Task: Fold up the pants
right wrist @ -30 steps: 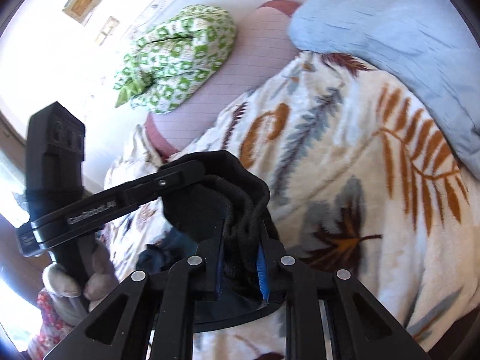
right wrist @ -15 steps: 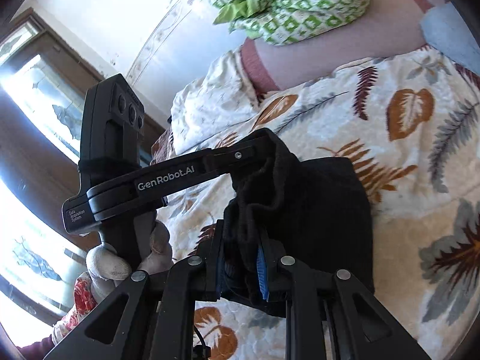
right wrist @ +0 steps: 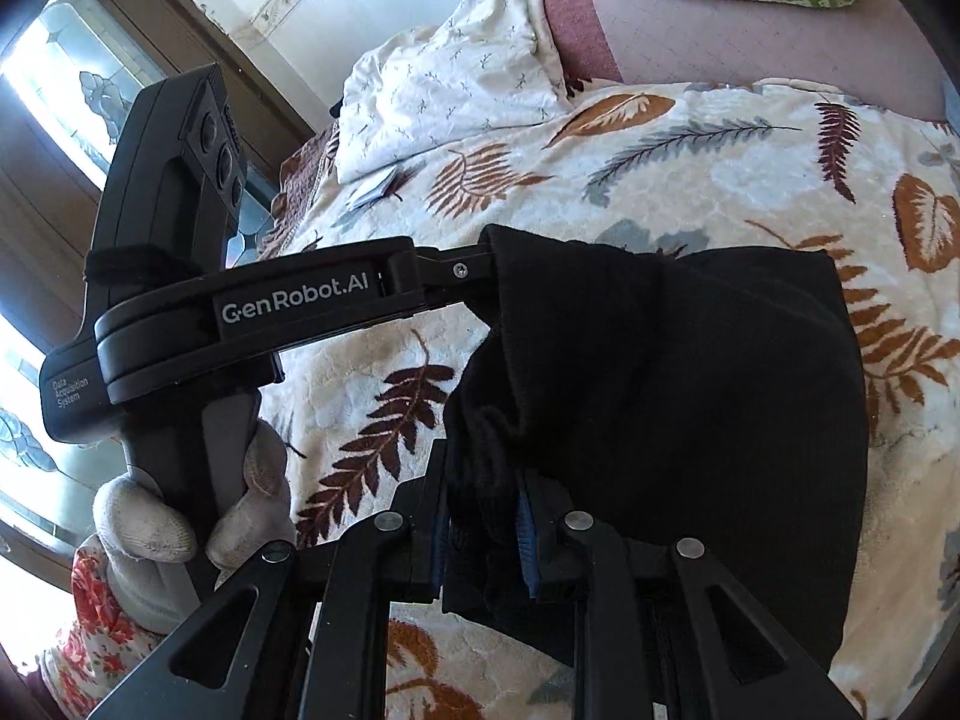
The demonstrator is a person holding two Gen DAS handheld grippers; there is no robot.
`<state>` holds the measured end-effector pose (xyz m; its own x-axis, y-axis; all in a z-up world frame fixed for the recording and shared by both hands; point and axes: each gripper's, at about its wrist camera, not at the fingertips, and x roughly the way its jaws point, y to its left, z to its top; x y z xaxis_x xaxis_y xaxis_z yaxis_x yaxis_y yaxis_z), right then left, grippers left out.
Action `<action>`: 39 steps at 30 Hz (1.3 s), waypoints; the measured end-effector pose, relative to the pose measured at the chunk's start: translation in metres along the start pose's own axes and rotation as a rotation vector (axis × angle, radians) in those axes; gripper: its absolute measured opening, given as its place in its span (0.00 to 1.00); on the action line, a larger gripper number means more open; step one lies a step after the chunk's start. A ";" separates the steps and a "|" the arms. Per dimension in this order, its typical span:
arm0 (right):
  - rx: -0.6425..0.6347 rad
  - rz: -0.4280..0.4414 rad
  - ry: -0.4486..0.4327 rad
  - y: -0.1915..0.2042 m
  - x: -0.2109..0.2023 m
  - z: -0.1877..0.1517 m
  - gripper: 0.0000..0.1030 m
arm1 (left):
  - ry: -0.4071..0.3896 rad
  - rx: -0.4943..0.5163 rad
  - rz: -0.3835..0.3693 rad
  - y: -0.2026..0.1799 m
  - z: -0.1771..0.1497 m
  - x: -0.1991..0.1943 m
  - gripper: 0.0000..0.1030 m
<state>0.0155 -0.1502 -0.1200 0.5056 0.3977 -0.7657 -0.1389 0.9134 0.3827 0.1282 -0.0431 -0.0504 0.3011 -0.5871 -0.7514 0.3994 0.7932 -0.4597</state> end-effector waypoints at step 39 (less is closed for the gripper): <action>0.205 -0.074 -0.054 -0.120 -0.054 -0.036 0.75 | 0.037 -0.289 0.028 0.011 -0.044 0.002 0.59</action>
<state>-0.0257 -0.2785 -0.1429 0.5534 0.3198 -0.7691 0.0734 0.9011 0.4274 0.0954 -0.0287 -0.0779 0.2746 -0.5620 -0.7802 0.1264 0.8255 -0.5501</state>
